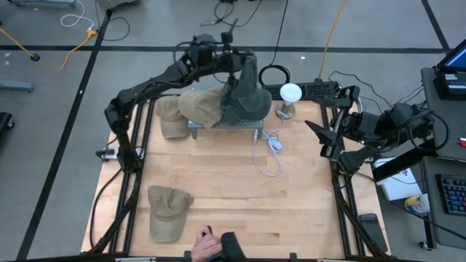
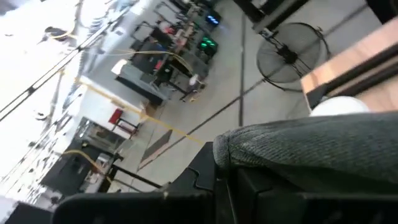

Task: Pick & Place hat
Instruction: Stack the gray cap on the gray caps on the shelf

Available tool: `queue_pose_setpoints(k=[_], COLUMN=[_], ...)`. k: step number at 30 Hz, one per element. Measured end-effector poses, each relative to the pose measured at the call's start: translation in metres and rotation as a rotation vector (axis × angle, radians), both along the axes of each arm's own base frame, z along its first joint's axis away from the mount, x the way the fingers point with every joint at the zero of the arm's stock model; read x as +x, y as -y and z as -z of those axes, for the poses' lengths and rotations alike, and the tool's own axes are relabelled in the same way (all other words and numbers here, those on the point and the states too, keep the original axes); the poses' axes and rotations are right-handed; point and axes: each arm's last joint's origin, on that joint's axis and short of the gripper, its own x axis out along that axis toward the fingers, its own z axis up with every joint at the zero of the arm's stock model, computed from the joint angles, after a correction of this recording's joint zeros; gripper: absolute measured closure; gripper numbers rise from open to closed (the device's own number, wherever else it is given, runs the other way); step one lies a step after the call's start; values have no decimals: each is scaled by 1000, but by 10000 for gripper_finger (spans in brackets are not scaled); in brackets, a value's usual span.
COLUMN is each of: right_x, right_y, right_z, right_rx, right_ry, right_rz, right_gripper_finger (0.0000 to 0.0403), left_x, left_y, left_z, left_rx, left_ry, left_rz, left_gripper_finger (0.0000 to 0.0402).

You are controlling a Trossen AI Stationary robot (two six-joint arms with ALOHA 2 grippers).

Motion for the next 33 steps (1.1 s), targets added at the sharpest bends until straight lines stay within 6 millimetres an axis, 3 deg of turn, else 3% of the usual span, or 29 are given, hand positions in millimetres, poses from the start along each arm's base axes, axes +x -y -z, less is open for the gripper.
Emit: queue_pose_setpoints(k=[7,16,23,28,33], right_x=[2,7,9,10,10], right_y=[-1,-4,-4,-5,-5], right_z=[0,1,2,2,2], right_rx=[3,0,-2,-4,-4], right_ry=[0,0,-4,-6,-6], right_rz=[-5,-17,-17,-19,-20], right_gripper_finger=[151,151,151,151,151], left_x=[-21,-13,-13,-15,-17], left_y=[11,31,32,32,31], left_z=[19,51,68,93,100], left_rx=[39,-1,-22,-29,-30], left_ry=[241,200,139,38,6], left_rz=[-64,-122,-188,-211,-244], left_gripper_finger=[386,386,386,386,386])
